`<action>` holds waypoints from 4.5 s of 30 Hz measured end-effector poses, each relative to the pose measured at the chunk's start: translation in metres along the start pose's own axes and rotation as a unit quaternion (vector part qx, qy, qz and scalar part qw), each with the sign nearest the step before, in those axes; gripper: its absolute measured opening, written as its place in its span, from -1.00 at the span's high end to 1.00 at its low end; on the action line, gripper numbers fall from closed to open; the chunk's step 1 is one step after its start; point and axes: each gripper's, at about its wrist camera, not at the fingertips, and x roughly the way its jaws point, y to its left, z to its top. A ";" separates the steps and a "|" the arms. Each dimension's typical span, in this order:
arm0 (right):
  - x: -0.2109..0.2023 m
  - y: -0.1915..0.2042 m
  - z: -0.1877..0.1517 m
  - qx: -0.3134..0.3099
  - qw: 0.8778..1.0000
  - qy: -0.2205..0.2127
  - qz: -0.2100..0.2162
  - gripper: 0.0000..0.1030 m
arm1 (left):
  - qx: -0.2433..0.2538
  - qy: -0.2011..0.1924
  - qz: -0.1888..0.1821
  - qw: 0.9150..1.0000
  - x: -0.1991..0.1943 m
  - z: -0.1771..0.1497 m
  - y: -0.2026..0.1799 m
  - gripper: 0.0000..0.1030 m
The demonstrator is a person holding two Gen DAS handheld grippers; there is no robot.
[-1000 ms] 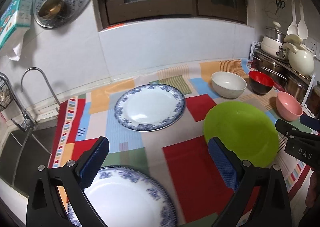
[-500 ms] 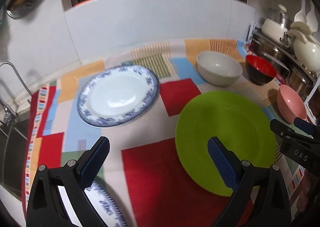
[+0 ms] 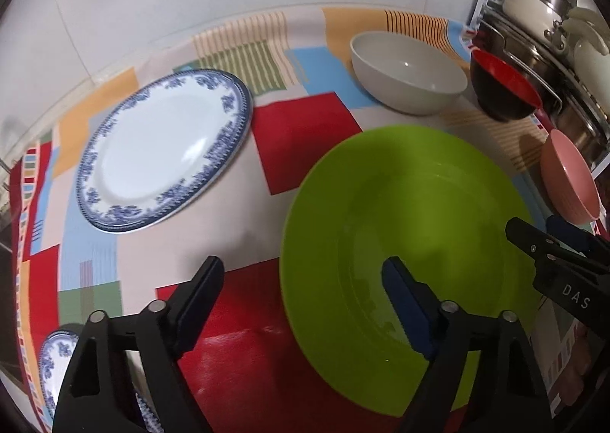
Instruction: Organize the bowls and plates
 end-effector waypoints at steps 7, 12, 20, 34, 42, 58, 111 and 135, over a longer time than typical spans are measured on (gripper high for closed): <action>0.013 -0.002 0.000 -0.004 1.000 0.021 0.001 -0.19 | 0.000 0.016 -0.011 1.000 0.013 0.002 -0.001 -0.39; 0.017 -0.001 -0.001 -0.005 1.000 0.029 0.010 -0.04 | -0.001 0.022 -0.017 1.000 0.019 0.002 -0.001 -0.33; 0.019 0.002 0.001 -0.010 0.999 0.030 0.018 0.16 | -0.015 0.028 -0.043 0.999 0.024 0.003 0.003 -0.12; 0.013 0.008 0.002 -0.018 1.000 0.022 0.003 0.21 | -0.041 0.022 -0.048 0.998 0.015 -0.001 0.010 0.21; -0.006 0.017 -0.001 -0.031 0.999 0.007 0.010 0.24 | -0.055 -0.005 -0.033 0.998 -0.011 -0.011 0.021 0.23; -0.045 0.068 -0.022 -0.088 0.994 -0.020 0.056 0.24 | -0.118 -0.049 0.022 0.992 -0.068 -0.058 0.075 0.24; -0.065 0.292 -0.121 -0.235 0.962 0.044 0.129 0.23 | -0.262 0.010 0.090 0.961 -0.109 -0.204 0.268 0.24; -0.059 0.285 -0.119 -0.234 0.960 0.060 0.142 0.21 | -0.232 -0.005 0.125 0.965 -0.115 -0.194 0.258 -0.05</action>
